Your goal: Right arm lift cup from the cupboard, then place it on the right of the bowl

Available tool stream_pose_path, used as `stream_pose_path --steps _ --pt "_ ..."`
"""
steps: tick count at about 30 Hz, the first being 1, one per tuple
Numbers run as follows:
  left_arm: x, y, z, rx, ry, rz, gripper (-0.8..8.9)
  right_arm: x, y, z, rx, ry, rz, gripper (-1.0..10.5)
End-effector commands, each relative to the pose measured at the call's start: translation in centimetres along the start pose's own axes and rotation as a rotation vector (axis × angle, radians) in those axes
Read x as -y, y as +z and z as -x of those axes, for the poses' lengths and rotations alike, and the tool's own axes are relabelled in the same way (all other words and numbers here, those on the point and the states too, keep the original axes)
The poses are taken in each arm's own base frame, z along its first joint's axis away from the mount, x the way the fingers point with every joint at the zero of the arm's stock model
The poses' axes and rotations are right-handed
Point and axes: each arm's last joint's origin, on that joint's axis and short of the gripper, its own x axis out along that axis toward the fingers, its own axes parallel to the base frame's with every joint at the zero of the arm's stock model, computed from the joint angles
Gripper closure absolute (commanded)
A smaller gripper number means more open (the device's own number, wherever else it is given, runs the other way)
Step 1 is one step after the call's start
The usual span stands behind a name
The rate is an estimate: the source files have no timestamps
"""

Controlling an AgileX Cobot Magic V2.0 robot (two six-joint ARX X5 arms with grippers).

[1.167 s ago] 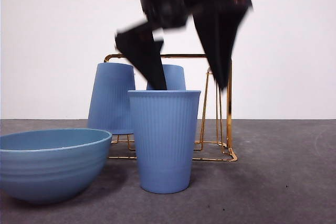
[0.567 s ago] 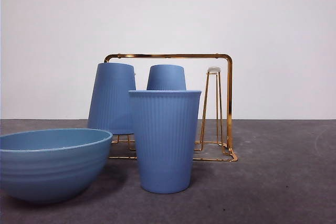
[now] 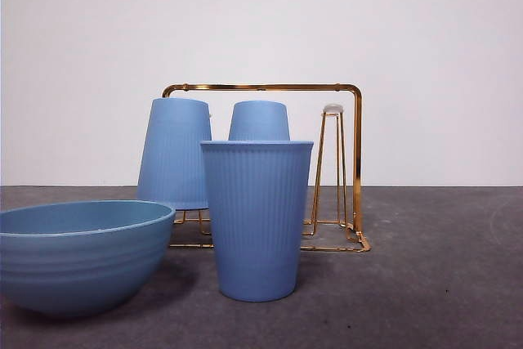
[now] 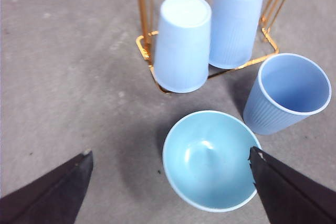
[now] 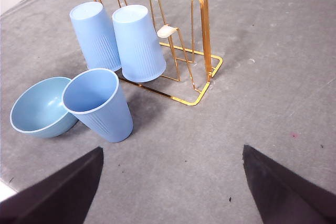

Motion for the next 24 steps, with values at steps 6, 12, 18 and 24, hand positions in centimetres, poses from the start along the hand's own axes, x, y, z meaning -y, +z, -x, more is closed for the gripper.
stream_pose_path --steps 6,12,18,24 --pt "-0.50 -1.38 1.47 0.087 -0.001 0.096 3.70 -0.11 0.35 0.22 0.020 0.008 0.007 5.5" --pt "-0.49 -1.30 1.48 0.094 -0.003 0.099 8.04 -0.20 0.69 0.23 0.055 0.016 0.007 9.3" --pt "-0.48 -1.21 1.49 0.104 -0.005 0.101 8.04 -0.25 0.88 0.25 0.076 0.022 0.007 9.3" --pt "-0.48 -1.27 1.34 0.113 -0.004 0.104 8.04 -0.25 0.88 0.25 0.076 0.021 0.007 9.3"
